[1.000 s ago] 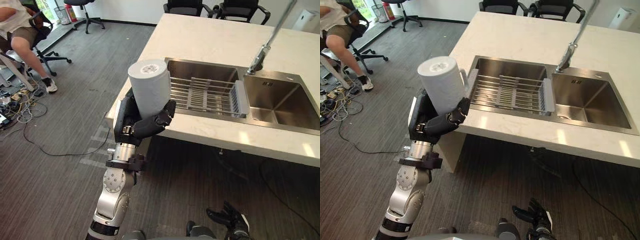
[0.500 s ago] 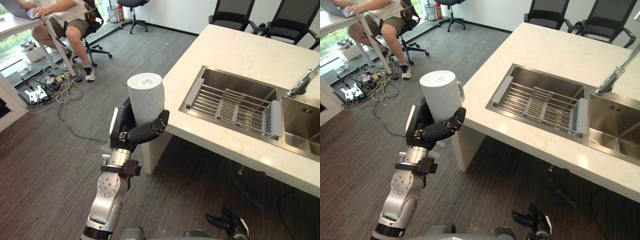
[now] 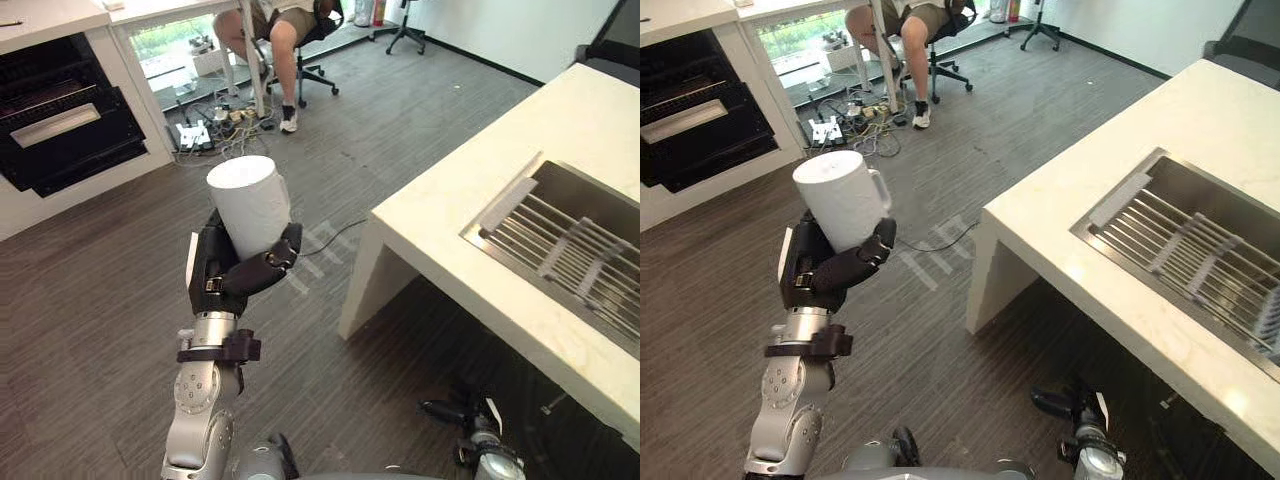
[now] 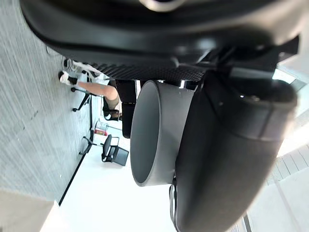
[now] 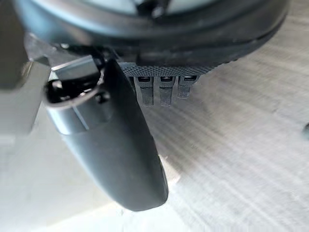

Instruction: Walk over to the sink, pick up the cup, carry it to the dishwasher, place the cup inside the dishwasher, then close the dishwasher door

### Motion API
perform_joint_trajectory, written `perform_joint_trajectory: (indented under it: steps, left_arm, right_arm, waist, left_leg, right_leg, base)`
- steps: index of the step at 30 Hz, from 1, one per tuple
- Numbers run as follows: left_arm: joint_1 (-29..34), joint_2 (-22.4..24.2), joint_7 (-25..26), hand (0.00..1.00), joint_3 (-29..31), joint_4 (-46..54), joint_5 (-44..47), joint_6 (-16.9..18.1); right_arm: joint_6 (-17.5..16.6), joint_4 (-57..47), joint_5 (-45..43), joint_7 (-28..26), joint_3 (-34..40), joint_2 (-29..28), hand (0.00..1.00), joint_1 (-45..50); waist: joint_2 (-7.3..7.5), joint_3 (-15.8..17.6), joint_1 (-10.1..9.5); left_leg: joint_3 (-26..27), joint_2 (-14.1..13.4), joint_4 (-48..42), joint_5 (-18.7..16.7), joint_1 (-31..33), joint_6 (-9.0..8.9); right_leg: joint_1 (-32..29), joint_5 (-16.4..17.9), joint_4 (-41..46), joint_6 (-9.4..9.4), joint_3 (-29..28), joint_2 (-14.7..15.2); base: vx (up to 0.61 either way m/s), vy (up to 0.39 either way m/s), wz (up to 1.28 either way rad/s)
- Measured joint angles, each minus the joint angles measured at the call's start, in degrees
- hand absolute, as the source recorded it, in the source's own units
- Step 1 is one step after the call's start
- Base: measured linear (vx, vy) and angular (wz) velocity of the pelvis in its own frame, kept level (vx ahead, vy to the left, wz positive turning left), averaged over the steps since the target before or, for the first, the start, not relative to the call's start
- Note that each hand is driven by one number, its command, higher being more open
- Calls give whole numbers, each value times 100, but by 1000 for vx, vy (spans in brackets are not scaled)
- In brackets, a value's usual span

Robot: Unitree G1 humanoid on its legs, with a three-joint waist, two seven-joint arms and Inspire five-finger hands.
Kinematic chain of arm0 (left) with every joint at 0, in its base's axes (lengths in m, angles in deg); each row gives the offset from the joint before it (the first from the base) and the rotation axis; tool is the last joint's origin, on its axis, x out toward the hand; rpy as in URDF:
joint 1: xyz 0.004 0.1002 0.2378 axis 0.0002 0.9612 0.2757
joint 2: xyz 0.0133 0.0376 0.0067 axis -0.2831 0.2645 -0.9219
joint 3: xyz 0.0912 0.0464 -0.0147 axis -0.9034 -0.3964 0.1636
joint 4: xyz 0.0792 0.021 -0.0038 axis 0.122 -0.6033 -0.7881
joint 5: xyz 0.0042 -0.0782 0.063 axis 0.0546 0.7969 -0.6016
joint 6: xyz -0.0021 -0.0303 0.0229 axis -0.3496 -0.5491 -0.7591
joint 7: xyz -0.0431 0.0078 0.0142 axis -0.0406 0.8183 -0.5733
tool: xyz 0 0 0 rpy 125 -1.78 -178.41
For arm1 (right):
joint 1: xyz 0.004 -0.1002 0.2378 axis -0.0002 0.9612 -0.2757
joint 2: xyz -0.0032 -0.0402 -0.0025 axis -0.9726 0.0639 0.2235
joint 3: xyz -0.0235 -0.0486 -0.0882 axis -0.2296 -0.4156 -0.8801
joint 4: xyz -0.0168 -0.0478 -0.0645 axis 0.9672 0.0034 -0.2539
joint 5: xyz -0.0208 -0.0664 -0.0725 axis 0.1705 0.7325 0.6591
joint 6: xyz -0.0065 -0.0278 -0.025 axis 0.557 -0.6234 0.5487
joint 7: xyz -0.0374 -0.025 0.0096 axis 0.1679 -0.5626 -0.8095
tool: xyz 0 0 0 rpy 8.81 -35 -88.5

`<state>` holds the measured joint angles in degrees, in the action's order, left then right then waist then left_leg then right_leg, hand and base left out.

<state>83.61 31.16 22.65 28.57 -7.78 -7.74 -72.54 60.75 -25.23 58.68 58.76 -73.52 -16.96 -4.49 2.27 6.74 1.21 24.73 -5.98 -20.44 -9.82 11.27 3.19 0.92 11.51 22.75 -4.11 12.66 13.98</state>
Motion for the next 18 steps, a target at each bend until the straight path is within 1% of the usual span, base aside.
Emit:
perform_joint_trajectory:
  steps: [1, 2, 3, 4, 5, 6, 7, 8, 9, 10, 11, 12, 13, 14, 15, 16, 18]
  left_arm:
    - [14, 5, -23, 30, -25, 5, -1, -11]
    - [14, -2, -40, 30, -25, 20, -1, -17]
    - [14, -14, -41, 30, -30, 36, -2, -21]
    - [6, -51, -40, 30, -61, 43, -3, -16]
    - [6, -73, -37, 30, -67, 43, -3, -17]
    - [2, -114, -37, 30, -75, 55, -3, -12]
    - [-3, -122, -36, 30, -82, 60, -2, -12]
    - [-6, -121, -27, 30, -142, 64, 33, -11]
    - [-12, -119, -20, 30, -226, 108, 87, -11]
    - [-11, -121, -9, 30, -269, 154, 108, -12]
    - [-7, -116, -8, 30, -340, 313, 107, -11]
    - [-8, -114, -10, 30, -342, 417, 108, 4]
    - [-8, -83, -14, 30, -350, 451, 108, 11]
    - [-1, 32, -49, 30, -374, 469, 117, 11]
    - [0, 75, -74, 30, -374, 476, 144, 12]
    - [5, 141, -105, 30, -406, 480, 160, 14]
    - [56, 152, -197, 30, -434, 480, 159, 14]
  right_arm:
    - [9, 1, 55, -30, -2, -11, 90, 17]
    - [28, 9, 75, -40, -2, -20, 90, 25]
    - [48, 45, 80, -53, -4, -29, 90, 32]
    - [52, 80, 80, -61, -23, -59, 90, 86]
    - [53, 84, 80, -64, -37, -77, 90, 116]
    - [64, 55, 80, -68, -43, -140, 90, 155]
    - [68, -4, 80, -66, -43, -187, 90, 199]
    - [68, -153, 77, -75, -46, -266, 90, 326]
    - [83, -352, 78, -85, -51, -329, 90, 475]
    - [95, -464, 78, -83, -51, -358, 90, 542]
    - [101, -656, 79, -83, -61, -382, 90, 674]
    - [107, -816, 80, -81, -133, -372, 90, 759]
    - [107, -887, 80, -85, -151, -358, 90, 767]
    - [107, -1041, 89, -91, -152, -340, 90, 770]
    - [107, -1182, 101, -103, -159, -338, 90, 775]
    - [99, -1343, 136, -121, -168, -335, 90, 777]
    - [104, -1478, 129, -138, -183, -334, 90, 797]
  waist:
    - [38, 30, 18]
    - [72, 55, 53]
    - [69, 91, 144]
    - [38, 155, 198]
    - [25, 163, 195]
    - [28, 164, 165]
    - [31, 164, 147]
    - [27, 164, 150]
    - [38, 143, 164]
    - [67, 126, 163]
    - [203, 50, 101]
    - [272, -5, 93]
    - [231, -33, 108]
    - [71, -125, 83]
    - [7, -163, 57]
    - [-19, -179, -6]
    - [-22, -195, -48]
  left_leg:
    - [-166, 164, 2, -56, -110, 49]
    - [-273, 257, 10, -91, -176, 106]
    - [-482, 352, 19, -113, -262, 134]
    - [-775, 418, 42, -193, -417, 199]
    - [-865, 430, 59, -199, -465, 180]
    - [-1057, 471, 75, -223, -555, 162]
    - [-1148, 498, 76, -239, -601, 171]
    - [-1350, 534, 62, -252, -698, 173]
    - [-1599, 601, 12, -304, -722, 106]
    - [-1702, 648, -7, -340, -743, 67]
    - [-1859, 783, -126, -464, -800, -45]
    - [-1895, 828, -357, -582, -729, -192]
    - [-1901, 769, -493, -658, -679, -289]
    - [-1901, 565, -607, -760, -636, -406]
    - [-1896, 452, -583, -776, -658, -409]
    - [-1883, 348, -491, -779, -761, -414]
    - [-1900, 254, -308, -779, -902, -415]
  right_leg:
    - [-224, -94, 839, -113, -57, 188]
    - [-374, -231, 1294, -134, -215, 256]
    - [-652, -492, 1966, -100, -554, 248]
    - [-913, -129, 2439, -120, -1148, -90]
    - [-1009, 30, 2437, -93, -1319, -236]
    - [-1222, 278, 2330, -76, -1665, -530]
    - [-1330, 374, 2277, -80, -1857, -686]
    - [-1460, 493, 2034, -106, -2272, -1017]
    - [-1496, 514, 1631, -125, -2695, -1281]
    - [-1503, 498, 1417, -141, -2816, -1317]
    - [-1495, 115, 890, -131, -2791, -1215]
    - [-1432, 0, 691, -144, -2672, -1106]
    - [-1307, 103, 597, -159, -2578, -1099]
    - [-1134, 103, 319, -117, -2358, -1191]
    - [-1031, 69, 197, -64, -2260, -1263]
    - [-906, 58, 110, -45, -2155, -1326]
    - [-759, 33, -21, -4, -2046, -1402]
  base:
    - [121, 211, 70]
    - [131, 161, 90]
    - [209, 143, 109]
    - [200, 121, 109]
    - [236, 98, 103]
    - [159, 24, 67]
    - [209, -9, 88]
    - [223, -54, 107]
    - [260, -99, 116]
    - [294, -137, 120]
    - [329, -194, 95]
    - [299, -193, 87]
    - [267, -191, 65]
    - [179, -132, 52]
    - [189, -144, 44]
    - [126, -118, 27]
    - [116, -144, 21]
